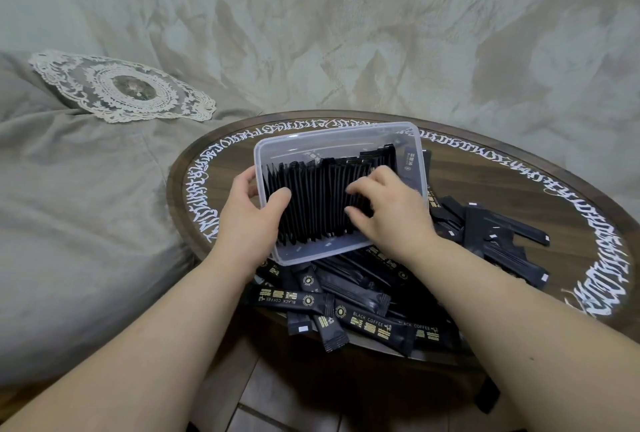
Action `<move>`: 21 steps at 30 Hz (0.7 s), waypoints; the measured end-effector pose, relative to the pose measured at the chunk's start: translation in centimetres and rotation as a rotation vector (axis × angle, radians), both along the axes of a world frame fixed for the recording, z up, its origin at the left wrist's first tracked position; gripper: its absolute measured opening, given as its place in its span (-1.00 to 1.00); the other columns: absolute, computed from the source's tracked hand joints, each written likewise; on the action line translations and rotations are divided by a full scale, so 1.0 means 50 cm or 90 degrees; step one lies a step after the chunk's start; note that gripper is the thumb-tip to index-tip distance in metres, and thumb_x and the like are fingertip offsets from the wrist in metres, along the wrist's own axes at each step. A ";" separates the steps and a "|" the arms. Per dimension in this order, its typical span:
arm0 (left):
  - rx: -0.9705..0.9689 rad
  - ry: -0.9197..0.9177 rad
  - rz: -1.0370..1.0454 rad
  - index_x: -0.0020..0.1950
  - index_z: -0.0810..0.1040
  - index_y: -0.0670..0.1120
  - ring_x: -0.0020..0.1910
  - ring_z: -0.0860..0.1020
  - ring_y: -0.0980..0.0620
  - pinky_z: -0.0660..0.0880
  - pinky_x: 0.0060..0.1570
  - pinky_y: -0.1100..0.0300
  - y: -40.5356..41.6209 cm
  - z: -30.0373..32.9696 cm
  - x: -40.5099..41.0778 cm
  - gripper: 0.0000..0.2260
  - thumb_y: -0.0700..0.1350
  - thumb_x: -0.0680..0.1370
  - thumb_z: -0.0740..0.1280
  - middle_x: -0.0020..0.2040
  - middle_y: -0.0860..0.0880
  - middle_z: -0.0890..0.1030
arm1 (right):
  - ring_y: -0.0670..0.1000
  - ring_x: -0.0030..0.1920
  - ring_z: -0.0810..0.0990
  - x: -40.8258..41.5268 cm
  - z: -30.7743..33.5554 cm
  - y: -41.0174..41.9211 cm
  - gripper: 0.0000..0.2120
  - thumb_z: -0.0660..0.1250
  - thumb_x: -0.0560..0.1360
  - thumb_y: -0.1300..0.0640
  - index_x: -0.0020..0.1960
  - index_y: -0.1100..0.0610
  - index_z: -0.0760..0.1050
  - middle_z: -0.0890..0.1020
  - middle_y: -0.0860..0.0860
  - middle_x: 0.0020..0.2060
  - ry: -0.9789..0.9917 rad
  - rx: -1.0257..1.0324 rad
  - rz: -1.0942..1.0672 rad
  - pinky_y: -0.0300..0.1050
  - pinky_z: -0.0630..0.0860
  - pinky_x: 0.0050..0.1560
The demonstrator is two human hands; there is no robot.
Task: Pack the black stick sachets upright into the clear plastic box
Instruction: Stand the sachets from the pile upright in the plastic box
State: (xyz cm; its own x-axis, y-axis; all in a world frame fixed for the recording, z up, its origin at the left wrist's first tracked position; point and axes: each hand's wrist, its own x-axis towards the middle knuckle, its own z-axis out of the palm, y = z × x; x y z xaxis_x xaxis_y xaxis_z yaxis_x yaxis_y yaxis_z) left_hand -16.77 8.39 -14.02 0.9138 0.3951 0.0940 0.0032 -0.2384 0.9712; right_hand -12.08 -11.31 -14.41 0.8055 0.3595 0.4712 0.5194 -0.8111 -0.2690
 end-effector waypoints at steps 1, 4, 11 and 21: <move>-0.012 0.000 0.001 0.35 0.38 0.11 0.08 0.56 0.14 0.51 0.14 0.05 0.002 -0.003 0.002 -0.56 0.01 0.50 0.37 0.18 0.09 0.55 | 0.09 -0.09 0.53 -0.001 0.001 0.007 -0.74 0.38 0.47 0.05 0.15 0.06 0.56 0.48 0.04 -0.01 0.031 -0.026 0.031 -0.08 0.47 -0.15; -0.038 0.005 -0.004 0.33 0.40 0.11 0.08 0.58 0.13 0.53 0.14 0.01 0.006 -0.008 0.003 -0.54 0.05 0.45 0.39 0.16 0.09 0.57 | 0.05 0.00 0.50 0.002 -0.002 0.016 -0.69 0.33 0.51 0.01 0.25 0.00 0.53 0.44 0.00 0.04 0.089 -0.071 0.051 -0.06 0.49 -0.03; -0.129 0.003 0.008 0.31 0.44 0.00 0.05 0.63 0.04 0.55 0.13 -0.05 0.024 -0.010 0.020 -0.44 0.10 0.33 0.38 0.11 -0.01 0.63 | 0.10 -0.21 0.57 0.000 0.019 -0.006 -0.78 0.42 0.44 0.11 0.08 0.11 0.59 0.54 0.05 -0.09 -0.105 0.127 -0.055 -0.10 0.49 -0.21; -0.248 -0.009 0.094 0.24 0.47 -0.11 0.06 0.63 -0.01 0.56 0.09 -0.05 0.062 -0.010 0.034 -0.49 0.15 0.42 0.43 0.14 -0.07 0.63 | 0.03 -0.02 0.52 0.019 0.011 -0.024 -0.74 0.22 0.56 0.05 0.22 0.08 0.43 0.58 0.01 0.03 0.183 0.254 -0.245 -0.15 0.33 -0.08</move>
State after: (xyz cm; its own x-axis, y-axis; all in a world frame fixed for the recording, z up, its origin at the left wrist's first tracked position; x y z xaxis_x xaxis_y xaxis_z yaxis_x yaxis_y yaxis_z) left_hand -15.10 11.52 -14.51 0.8440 0.5308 -0.0769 -0.0037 0.1491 0.9888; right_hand -11.12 -12.52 -13.88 0.9567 -0.1405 0.2547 0.0722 -0.7335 -0.6758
